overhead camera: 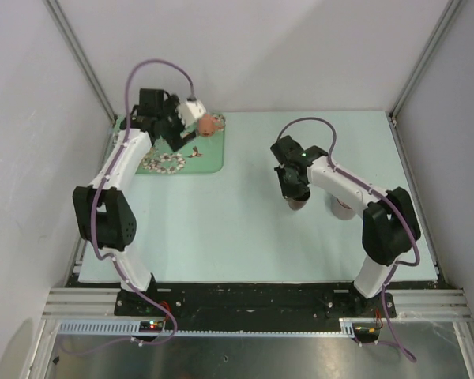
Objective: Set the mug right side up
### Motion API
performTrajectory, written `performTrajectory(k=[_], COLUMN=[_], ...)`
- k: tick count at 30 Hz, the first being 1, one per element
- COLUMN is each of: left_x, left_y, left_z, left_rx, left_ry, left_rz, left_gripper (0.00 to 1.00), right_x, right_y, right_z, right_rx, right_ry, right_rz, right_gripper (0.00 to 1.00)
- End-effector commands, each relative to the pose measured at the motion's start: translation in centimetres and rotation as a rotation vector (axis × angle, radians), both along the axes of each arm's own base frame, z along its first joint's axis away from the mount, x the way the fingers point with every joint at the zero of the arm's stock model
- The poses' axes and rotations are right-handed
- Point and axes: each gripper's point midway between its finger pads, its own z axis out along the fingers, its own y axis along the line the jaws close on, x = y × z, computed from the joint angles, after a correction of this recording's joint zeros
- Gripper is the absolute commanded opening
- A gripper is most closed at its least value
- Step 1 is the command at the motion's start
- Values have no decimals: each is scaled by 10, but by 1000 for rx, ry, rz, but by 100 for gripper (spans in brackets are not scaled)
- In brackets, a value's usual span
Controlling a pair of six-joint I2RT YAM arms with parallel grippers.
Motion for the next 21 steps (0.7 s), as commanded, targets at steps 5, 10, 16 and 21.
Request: performTrajectory(k=[5,10,16,21], left_x=[14,30,51,59], left_y=[94,117,142,155], left_z=[-50,-76,-102,-121], left_rx=[559,643,682,708], left_ry=[29,97,164,206], left_rz=[19,48,130,128], left_gripper=[95,94,90,88], right_x=[-2,-3,3,3], right_y=[-18,-21,-21,-23], right_z=[-15,-36,-46,-46], right_rx=[-121,-153,-110,-105], right_ry=[20,66,66,70], right_rz=[1,-4,-34,-38], right_gripper=[0,0,0,15])
